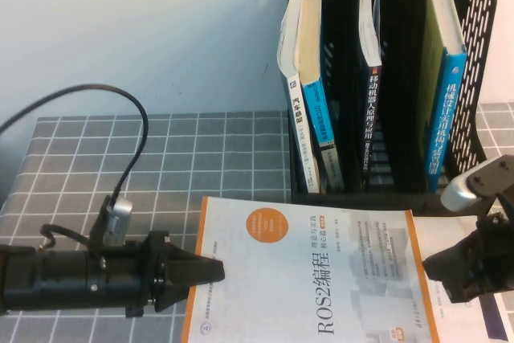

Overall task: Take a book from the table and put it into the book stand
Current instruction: Pick up the book with your left arm, then place the book on the book shelf

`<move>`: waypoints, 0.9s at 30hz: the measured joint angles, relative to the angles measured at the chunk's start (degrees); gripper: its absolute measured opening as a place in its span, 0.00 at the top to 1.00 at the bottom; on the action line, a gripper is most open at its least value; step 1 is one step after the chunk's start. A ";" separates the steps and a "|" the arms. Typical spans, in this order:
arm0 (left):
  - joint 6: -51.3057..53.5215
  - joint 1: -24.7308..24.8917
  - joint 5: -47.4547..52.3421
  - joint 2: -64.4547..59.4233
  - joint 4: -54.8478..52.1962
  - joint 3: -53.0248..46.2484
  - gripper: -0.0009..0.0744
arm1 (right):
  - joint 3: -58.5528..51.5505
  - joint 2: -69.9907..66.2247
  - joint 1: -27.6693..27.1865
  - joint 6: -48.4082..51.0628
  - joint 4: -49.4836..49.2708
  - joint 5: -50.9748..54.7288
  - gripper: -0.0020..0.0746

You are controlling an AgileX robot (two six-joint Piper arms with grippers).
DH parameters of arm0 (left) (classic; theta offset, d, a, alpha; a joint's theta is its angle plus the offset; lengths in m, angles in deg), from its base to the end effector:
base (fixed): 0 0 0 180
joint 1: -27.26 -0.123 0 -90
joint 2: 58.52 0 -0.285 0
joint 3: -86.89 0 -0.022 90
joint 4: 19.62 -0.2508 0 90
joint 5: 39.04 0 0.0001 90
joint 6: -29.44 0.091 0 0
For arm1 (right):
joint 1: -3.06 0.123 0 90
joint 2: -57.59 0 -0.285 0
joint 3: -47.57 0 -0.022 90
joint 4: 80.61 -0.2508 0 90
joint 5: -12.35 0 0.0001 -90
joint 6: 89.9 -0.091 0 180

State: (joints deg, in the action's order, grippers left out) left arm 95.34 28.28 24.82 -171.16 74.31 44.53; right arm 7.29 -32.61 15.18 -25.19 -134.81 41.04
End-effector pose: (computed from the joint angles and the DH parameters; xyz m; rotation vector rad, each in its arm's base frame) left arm 0.2561 -0.0861 0.1341 -0.2407 2.4625 -1.6530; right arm 0.2371 0.0872 0.1906 -0.7191 2.4387 0.5017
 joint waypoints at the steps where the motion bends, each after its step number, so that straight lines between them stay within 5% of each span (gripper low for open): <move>1: -0.91 0.00 -0.10 1.72 -0.74 0.00 0.84 | 0.00 1.16 0.00 0.00 0.29 0.29 0.98; 16: -18.03 1.50 -0.80 34.04 -7.70 3.92 0.85 | 0.00 21.88 0.00 -9.07 6.05 1.29 0.98; 27: -35.25 16.81 -18.11 41.27 -20.12 27.36 0.85 | 10.73 29.48 0.00 -15.02 10.28 -0.04 0.98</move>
State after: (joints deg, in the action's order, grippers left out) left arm 60.09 45.09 6.72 -129.89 54.19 71.89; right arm 18.02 -3.13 15.18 -40.22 -124.53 41.00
